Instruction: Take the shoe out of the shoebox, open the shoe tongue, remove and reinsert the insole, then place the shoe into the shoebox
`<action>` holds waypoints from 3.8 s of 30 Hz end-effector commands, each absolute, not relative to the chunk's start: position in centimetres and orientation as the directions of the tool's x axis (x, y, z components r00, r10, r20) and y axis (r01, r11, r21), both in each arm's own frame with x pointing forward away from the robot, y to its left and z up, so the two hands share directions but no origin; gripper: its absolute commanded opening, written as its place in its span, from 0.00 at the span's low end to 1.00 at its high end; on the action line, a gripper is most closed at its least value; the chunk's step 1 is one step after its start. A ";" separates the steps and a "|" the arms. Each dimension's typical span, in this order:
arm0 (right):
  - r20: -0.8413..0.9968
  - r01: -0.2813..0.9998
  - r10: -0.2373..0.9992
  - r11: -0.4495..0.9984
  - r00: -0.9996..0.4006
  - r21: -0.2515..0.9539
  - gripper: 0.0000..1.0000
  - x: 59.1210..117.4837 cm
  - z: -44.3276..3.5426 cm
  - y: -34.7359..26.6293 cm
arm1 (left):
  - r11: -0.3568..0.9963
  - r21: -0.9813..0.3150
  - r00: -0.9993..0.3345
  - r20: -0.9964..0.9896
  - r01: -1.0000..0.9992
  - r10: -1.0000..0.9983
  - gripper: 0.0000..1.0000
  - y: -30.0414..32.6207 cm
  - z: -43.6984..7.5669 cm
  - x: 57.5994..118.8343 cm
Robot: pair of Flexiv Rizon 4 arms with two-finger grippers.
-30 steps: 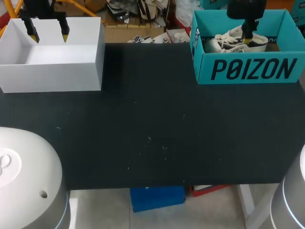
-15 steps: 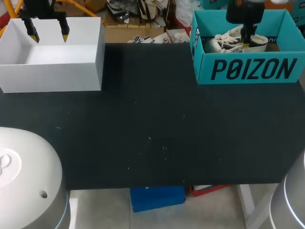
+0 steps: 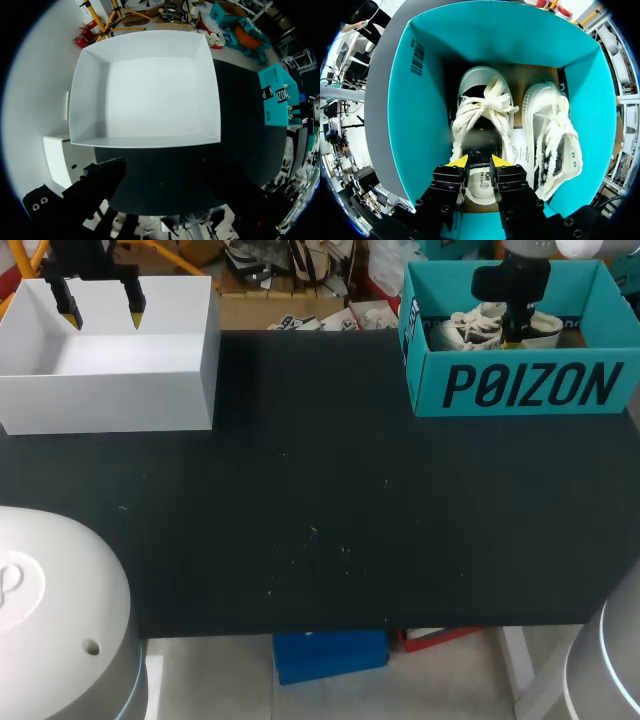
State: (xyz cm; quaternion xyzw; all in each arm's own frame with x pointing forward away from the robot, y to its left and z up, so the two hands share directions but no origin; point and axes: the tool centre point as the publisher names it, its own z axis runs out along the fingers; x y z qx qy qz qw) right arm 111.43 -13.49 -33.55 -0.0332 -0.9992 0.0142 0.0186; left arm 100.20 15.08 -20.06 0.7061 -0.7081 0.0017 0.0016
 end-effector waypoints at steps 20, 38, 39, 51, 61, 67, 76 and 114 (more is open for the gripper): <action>0.100 0.078 0.078 0.997 -0.992 -0.003 0.31 112.1 -37.5 -12.6 | 0.001 0.002 -0.001 0.002 -1.000 -1.000 1.00 15.0 -20.0 100.1; 0.117 0.082 0.080 0.997 -0.990 0.007 0.00 111.9 -38.5 -12.3 | 0.001 0.002 -0.001 0.002 -1.000 -1.000 1.00 15.0 -20.0 100.1; 0.117 0.082 0.081 0.997 -0.990 0.007 0.00 111.9 -38.4 -12.4 | 0.001 0.002 -0.001 0.002 -1.000 -1.000 1.00 15.0 -20.0 100.1; 0.084 0.093 0.095 0.995 -0.992 -0.024 0.00 112.0 -36.2 -13.6 | 0.001 0.002 -0.001 0.002 -1.000 -1.000 1.00 15.0 -20.0 100.1; 0.016 0.118 0.119 0.992 -0.993 -0.042 0.00 112.2 -32.4 -14.4 | 0.001 0.002 -0.001 0.002 -1.000 -1.000 1.00 15.0 -20.0 100.1; -0.009 0.122 0.122 0.991 -0.992 -0.047 0.00 111.9 -30.5 -14.4 | 0.001 0.002 -0.001 0.002 -1.000 -1.000 1.00 15.0 -20.0 100.1; -0.010 0.116 0.115 0.992 -0.993 -0.051 0.00 111.3 -30.4 -13.9 | 0.001 0.002 -0.001 0.002 -1.000 -1.000 1.00 15.0 -20.0 100.1; -0.099 0.157 0.148 0.983 -0.984 -0.090 0.44 112.1 -24.4 -15.3 | 0.001 0.002 -0.001 0.002 -1.000 -1.000 1.00 15.0 -20.0 100.1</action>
